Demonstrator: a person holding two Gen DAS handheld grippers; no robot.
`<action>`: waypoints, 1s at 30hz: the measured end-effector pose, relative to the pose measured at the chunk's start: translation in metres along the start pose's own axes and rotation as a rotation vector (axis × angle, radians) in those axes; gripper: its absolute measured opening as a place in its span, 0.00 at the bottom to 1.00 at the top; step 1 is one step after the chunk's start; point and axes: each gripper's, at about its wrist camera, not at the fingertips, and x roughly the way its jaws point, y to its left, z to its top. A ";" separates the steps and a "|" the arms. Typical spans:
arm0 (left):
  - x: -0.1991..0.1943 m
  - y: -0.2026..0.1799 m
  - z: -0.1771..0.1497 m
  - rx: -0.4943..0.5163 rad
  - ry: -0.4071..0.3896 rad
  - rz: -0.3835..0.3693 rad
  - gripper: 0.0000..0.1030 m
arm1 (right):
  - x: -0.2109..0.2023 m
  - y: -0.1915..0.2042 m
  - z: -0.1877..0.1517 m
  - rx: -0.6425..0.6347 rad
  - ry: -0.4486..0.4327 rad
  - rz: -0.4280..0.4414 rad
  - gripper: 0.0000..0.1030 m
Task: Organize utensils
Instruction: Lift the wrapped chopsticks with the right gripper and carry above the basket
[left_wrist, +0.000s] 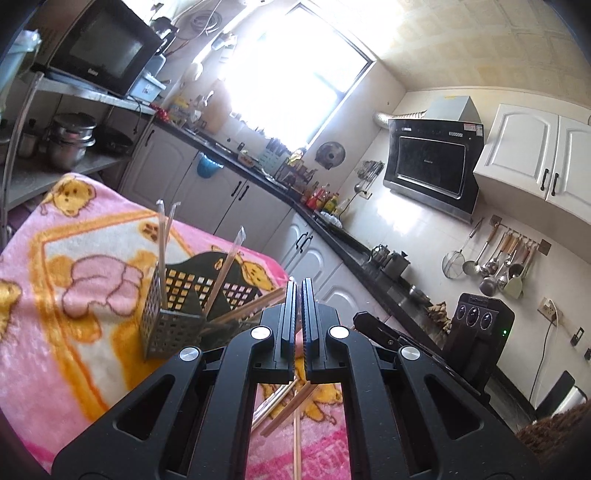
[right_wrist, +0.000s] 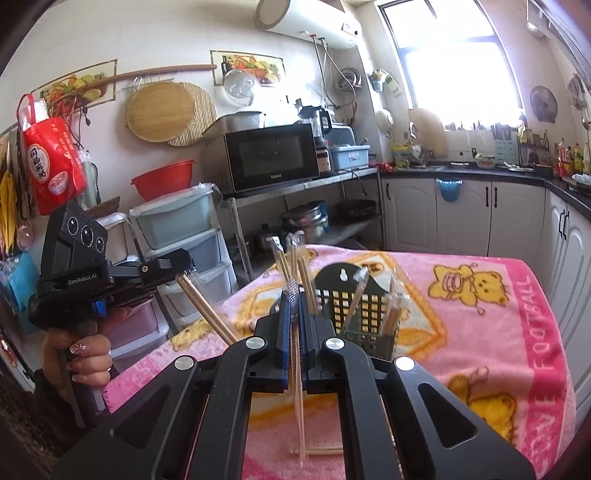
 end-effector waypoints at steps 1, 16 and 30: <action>-0.002 -0.001 0.002 0.005 -0.007 0.001 0.01 | 0.000 0.001 0.002 -0.004 -0.005 0.002 0.04; -0.012 -0.018 0.031 0.075 -0.080 0.000 0.01 | -0.008 0.007 0.040 -0.043 -0.110 0.002 0.04; -0.012 -0.046 0.077 0.181 -0.168 -0.003 0.01 | -0.012 0.002 0.090 -0.081 -0.221 -0.019 0.04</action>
